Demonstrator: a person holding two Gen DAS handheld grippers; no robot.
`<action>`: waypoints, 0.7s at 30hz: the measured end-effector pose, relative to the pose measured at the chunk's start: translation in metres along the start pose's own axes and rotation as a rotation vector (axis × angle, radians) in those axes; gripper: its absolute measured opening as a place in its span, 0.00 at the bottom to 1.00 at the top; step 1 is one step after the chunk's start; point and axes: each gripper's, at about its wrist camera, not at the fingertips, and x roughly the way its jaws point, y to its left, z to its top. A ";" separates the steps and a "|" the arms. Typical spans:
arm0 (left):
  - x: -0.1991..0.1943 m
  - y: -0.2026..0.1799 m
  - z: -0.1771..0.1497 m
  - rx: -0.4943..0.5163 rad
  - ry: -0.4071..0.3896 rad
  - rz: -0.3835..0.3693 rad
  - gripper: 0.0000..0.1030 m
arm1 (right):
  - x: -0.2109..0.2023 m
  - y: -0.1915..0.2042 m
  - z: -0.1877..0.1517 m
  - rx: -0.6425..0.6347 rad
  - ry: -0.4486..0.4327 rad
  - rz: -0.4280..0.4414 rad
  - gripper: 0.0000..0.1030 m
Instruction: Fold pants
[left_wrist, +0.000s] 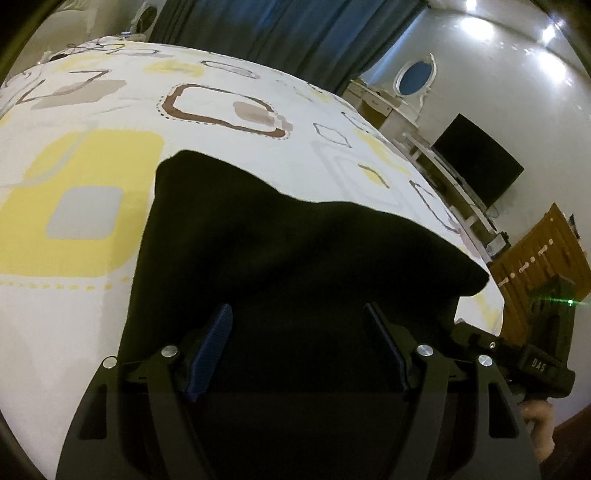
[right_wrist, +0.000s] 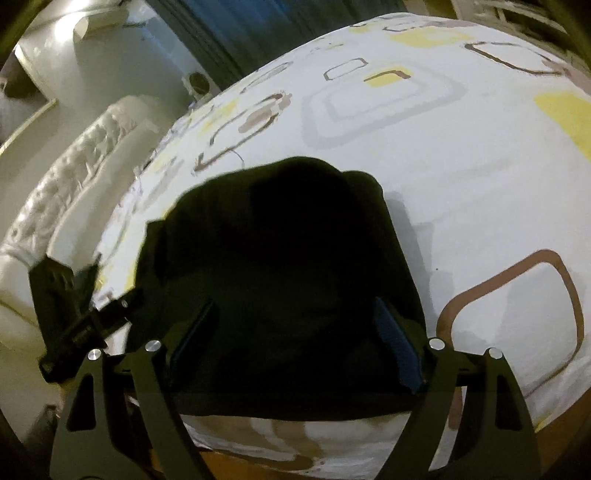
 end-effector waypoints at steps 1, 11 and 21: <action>-0.005 -0.001 0.001 -0.004 0.002 0.011 0.70 | -0.005 0.002 0.001 0.010 -0.010 0.009 0.82; -0.048 0.009 0.000 0.043 0.012 0.228 0.81 | -0.032 -0.026 0.003 0.095 -0.020 0.021 0.85; -0.050 0.033 -0.005 0.169 0.075 0.400 0.83 | -0.005 -0.060 0.012 0.224 0.073 0.123 0.85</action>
